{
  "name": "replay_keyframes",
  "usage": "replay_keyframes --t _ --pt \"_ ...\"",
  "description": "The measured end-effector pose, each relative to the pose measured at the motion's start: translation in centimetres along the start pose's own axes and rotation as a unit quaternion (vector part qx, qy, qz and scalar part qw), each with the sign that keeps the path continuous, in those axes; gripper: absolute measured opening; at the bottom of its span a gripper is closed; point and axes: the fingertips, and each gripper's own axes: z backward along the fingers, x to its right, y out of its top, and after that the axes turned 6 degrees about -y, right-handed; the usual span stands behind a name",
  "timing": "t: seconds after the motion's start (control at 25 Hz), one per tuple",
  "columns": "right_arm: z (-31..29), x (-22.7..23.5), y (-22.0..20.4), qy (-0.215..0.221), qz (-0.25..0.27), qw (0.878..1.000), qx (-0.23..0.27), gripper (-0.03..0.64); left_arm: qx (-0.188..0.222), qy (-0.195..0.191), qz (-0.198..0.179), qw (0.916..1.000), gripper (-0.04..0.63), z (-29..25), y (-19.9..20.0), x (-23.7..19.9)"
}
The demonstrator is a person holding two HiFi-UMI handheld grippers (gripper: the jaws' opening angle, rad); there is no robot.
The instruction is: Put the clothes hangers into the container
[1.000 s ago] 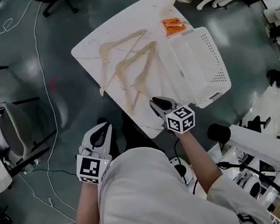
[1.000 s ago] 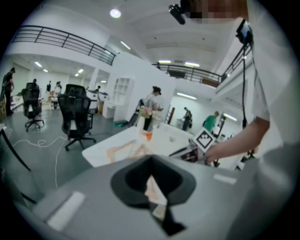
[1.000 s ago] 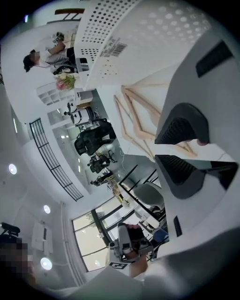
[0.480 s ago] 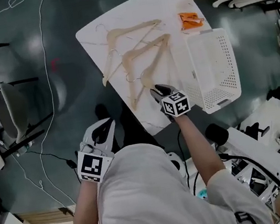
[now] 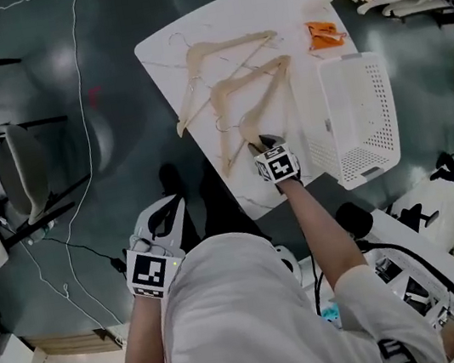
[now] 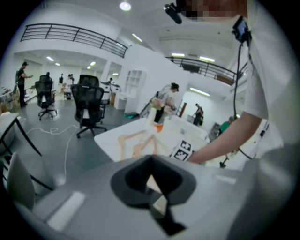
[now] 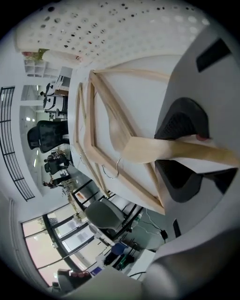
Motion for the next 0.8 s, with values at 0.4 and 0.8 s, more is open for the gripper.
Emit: replay_keyframes --t 0.4,0.8 --pt "2.6 -0.9 1.6 0.002 -0.024 0.999 0.024 0.124 0.018 -0.006 -0.017 0.9997 -0.002 1.4 0.9 -0.4" --pt "8.5 -3.6 5.0 0.038 -0.026 0.996 0.071 0.123 0.032 -0.025 -0.055 0.9977 -0.002 3.1 1.9 -0.1"
